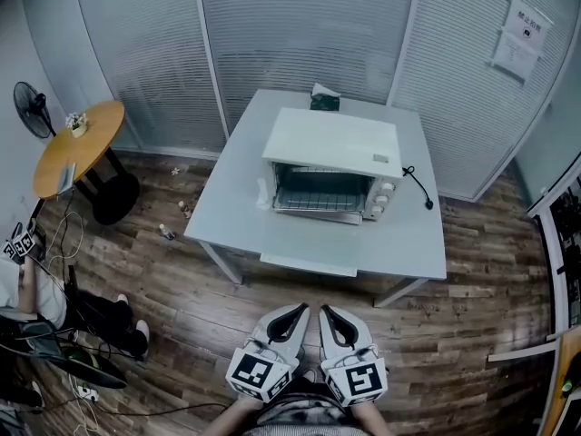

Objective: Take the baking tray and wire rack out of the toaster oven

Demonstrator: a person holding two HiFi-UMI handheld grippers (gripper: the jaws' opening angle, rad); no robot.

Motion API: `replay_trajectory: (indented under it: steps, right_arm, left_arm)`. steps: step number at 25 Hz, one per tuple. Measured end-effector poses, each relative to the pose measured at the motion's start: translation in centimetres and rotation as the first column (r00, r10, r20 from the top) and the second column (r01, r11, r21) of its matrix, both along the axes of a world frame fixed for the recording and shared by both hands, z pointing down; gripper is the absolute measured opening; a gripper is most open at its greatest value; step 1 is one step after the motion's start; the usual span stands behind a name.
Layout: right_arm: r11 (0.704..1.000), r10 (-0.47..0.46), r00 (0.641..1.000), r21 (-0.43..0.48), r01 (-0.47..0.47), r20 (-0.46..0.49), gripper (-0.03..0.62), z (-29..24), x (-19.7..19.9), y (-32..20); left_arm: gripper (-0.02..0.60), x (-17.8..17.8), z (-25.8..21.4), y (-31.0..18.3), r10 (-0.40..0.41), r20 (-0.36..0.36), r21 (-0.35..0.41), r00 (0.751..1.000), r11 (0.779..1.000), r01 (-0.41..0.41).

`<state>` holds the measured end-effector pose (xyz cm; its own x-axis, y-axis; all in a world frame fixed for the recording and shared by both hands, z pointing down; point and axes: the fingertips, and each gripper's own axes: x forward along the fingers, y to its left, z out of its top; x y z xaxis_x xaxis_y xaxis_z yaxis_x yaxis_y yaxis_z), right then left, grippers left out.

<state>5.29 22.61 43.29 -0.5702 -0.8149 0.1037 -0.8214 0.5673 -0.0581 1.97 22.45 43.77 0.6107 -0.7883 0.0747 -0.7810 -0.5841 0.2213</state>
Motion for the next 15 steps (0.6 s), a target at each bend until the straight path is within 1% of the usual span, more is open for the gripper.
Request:
replay_trajectory:
  steps: [6,9,13,15]
  right_arm:
    - [0.999,0.037,0.999,0.008,-0.037,0.009,0.003,-0.6,-1.0,-6.0]
    - [0.998,0.056,0.998,0.004,-0.056,0.012,0.003,-0.5,-1.7,-8.6]
    - [0.997,0.081,0.997,-0.005,-0.081,0.001,0.002,-0.1,-2.7,-11.1]
    - [0.995,0.098,0.995,-0.009,-0.098,-0.004,0.002,0.1,-3.1,-12.0]
  left_arm:
    - [0.003,-0.7,-0.4,-6.2,0.057,0.0,0.016,0.998,0.998,-0.057]
    - [0.003,-1.4,-0.5,-8.9,0.073,0.003,0.016,0.997,0.997,-0.073]
    - [0.003,-2.2,-0.2,-11.4,0.102,-0.006,-0.002,0.995,0.995,-0.102]
    - [0.003,-2.5,0.2,-12.2,0.116,0.005,-0.006,0.993,0.993,-0.116]
